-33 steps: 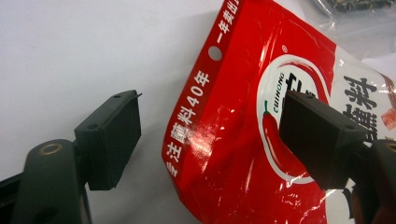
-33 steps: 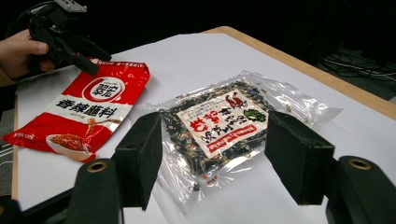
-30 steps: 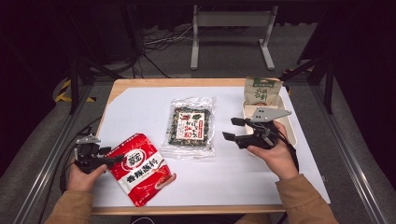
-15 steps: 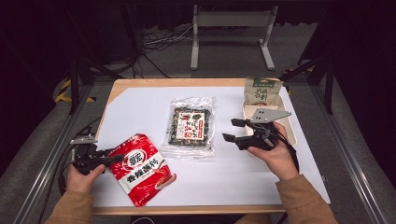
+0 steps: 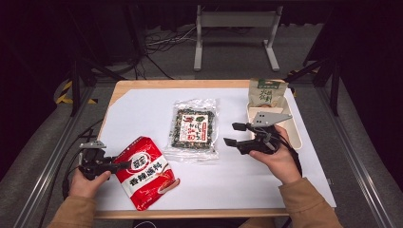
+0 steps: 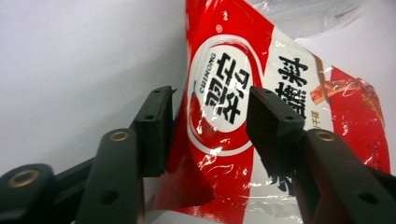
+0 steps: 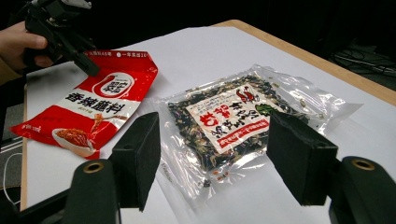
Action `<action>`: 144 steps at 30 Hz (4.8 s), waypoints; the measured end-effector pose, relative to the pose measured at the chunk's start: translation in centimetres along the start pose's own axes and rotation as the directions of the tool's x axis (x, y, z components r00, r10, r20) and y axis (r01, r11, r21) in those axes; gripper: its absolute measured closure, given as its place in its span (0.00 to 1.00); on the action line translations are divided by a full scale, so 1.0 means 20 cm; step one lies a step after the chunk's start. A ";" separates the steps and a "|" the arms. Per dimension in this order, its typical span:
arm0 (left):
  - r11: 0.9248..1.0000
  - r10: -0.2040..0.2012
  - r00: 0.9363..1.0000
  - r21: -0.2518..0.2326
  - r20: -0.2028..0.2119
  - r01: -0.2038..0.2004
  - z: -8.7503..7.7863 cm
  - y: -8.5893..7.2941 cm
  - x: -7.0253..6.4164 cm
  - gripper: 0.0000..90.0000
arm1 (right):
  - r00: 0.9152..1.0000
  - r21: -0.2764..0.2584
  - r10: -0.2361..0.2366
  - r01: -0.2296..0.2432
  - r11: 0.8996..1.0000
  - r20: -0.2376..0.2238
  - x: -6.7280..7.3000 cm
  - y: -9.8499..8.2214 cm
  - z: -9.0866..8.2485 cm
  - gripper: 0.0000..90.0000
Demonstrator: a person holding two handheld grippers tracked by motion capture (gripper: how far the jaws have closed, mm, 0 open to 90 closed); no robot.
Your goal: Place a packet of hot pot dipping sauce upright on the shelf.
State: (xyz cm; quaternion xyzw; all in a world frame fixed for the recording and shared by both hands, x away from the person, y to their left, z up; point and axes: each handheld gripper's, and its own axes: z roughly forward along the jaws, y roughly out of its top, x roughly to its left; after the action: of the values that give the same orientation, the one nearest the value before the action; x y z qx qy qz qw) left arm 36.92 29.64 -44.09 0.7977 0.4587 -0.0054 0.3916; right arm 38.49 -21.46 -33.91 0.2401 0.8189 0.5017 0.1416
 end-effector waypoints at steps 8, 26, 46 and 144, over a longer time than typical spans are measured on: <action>0.999 -0.021 0.998 0.037 -0.054 0.023 0.02 -0.01 0.02 0.75 | 1.000 0.010 -0.004 0.004 1.000 -0.011 0.01 -0.01 0.02 0.39; 0.992 0.101 0.995 -0.076 -0.016 -0.102 -0.09 0.05 -0.10 0.99 | 1.000 0.005 -0.011 0.011 1.000 -0.015 0.02 0.00 0.02 0.40; 0.911 0.381 0.924 -0.185 0.029 -0.370 -0.35 0.18 -0.55 0.99 | 0.995 0.031 -0.093 0.094 0.995 -0.028 0.04 0.03 -0.03 0.54; 0.821 0.546 0.822 -0.299 0.163 -0.486 -0.02 0.61 -0.77 0.43 | 0.959 0.160 -0.092 0.139 0.977 -0.270 0.08 0.03 -0.04 0.99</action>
State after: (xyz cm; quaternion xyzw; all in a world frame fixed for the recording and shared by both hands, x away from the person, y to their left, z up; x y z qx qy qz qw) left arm 36.82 15.33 -30.56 0.8311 0.1697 0.0609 0.5261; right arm 36.89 -20.96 -32.93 0.1353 0.8844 0.4449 0.0398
